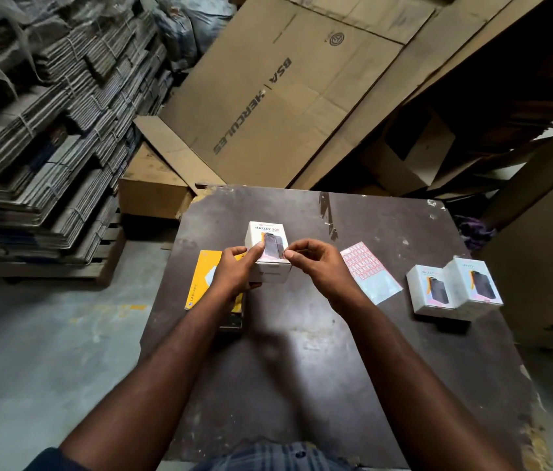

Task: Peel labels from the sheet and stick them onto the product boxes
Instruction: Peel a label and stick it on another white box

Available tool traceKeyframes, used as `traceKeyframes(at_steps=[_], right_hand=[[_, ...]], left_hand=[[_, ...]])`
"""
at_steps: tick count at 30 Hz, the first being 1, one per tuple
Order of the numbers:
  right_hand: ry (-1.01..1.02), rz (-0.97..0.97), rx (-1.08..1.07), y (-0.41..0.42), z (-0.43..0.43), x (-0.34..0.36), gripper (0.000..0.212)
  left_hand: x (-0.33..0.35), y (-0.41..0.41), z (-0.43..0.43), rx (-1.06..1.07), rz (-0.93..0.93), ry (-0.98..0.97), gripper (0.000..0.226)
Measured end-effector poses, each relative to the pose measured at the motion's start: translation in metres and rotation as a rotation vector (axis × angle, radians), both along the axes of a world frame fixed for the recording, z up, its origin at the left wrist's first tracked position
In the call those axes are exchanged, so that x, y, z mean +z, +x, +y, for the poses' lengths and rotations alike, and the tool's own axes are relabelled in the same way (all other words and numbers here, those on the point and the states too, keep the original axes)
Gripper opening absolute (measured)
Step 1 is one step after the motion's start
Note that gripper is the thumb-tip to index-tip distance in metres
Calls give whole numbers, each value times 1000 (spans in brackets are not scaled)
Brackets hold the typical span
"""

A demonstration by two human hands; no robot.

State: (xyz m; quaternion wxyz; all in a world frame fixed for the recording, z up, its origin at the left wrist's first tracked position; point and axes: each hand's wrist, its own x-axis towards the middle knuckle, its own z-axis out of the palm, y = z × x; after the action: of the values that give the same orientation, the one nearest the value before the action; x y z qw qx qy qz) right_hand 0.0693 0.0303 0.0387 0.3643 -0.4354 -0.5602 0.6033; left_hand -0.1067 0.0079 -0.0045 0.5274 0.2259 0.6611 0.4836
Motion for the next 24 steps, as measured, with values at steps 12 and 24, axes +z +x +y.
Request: traceKeyframes(at_steps=[12, 24], right_hand=[[23, -95, 82, -14, 7, -2, 14], [28, -44, 73, -16, 11, -8, 12]], left_hand=[[16, 0, -1, -112, -91, -27, 48], [28, -1, -2, -146, -97, -22, 29]])
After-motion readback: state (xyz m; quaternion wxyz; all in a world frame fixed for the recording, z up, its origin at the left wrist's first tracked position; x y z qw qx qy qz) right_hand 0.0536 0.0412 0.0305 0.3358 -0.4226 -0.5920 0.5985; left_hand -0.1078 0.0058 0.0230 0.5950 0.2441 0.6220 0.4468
